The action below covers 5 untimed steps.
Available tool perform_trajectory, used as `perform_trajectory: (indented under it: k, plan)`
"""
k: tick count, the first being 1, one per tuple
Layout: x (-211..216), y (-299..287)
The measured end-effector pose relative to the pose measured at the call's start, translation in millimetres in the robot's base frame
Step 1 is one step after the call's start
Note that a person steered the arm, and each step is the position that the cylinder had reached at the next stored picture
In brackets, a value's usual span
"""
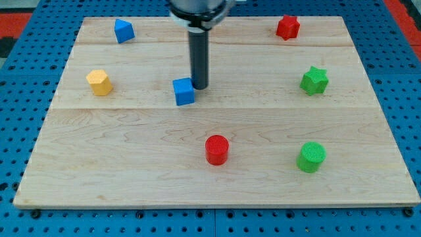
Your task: Push the cube to the bottom of the hexagon
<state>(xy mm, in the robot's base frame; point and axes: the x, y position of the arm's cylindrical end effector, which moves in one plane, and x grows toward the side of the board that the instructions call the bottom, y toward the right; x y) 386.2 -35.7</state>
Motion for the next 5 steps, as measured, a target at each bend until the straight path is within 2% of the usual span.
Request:
perform_trajectory:
  k: [1,3,5]
  plan:
    - [3.7,-53.4]
    - [36.1,-59.3]
    - [90.6,-139.2]
